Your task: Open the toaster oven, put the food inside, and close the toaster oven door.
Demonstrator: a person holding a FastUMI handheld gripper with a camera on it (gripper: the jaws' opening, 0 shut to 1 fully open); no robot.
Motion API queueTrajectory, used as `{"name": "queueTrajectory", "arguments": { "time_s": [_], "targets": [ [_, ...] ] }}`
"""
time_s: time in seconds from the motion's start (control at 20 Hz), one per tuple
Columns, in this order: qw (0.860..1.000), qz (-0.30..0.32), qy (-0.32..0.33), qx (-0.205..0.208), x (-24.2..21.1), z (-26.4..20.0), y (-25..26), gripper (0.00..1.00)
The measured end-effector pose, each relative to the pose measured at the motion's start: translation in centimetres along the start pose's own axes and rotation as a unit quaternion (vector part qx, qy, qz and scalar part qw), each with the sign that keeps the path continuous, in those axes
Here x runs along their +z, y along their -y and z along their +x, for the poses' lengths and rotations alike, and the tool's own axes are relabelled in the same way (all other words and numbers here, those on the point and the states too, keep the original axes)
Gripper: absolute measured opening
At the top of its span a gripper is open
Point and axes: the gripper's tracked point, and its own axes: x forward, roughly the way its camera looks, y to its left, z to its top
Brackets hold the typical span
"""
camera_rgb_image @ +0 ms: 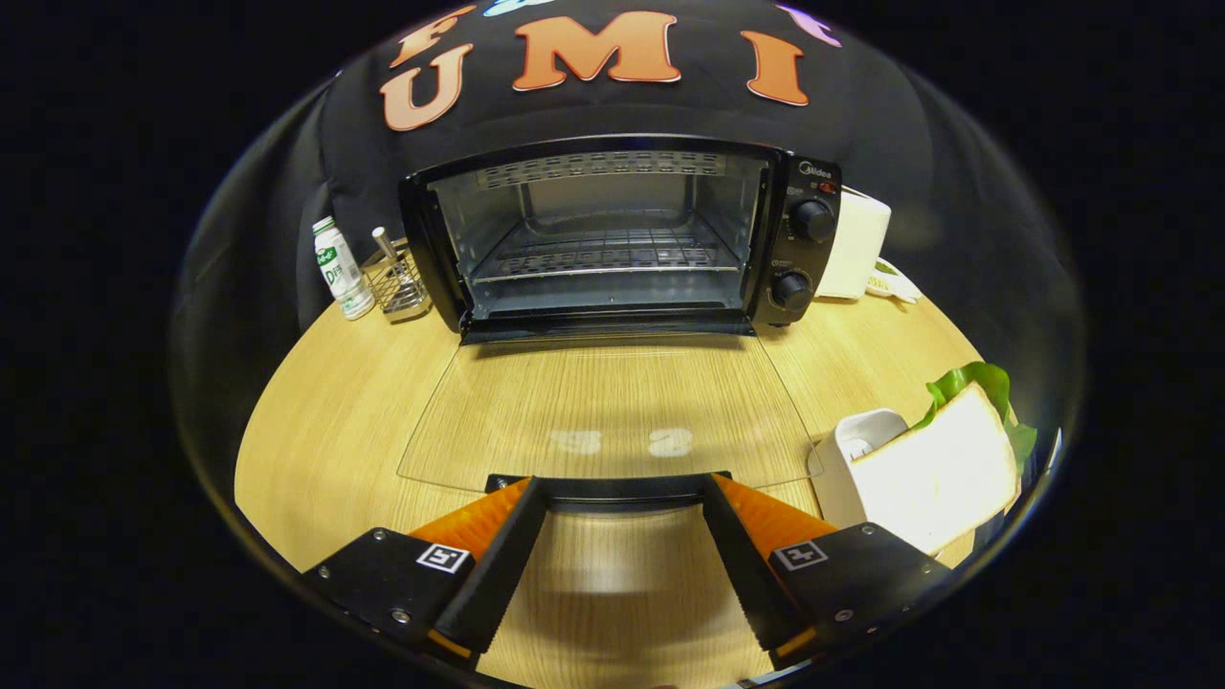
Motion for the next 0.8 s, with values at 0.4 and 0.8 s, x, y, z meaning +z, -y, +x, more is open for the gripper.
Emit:
{"name": "queueTrajectory", "arguments": {
  "time_s": [0.4,0.8],
  "targets": [
    [0.998,-0.013,0.045,0.045,7.0,-6.9,5.3,0.99],
    [0.997,-0.032,-0.032,0.061,7.1,-10.5,16.4,0.99]
  ]
}}
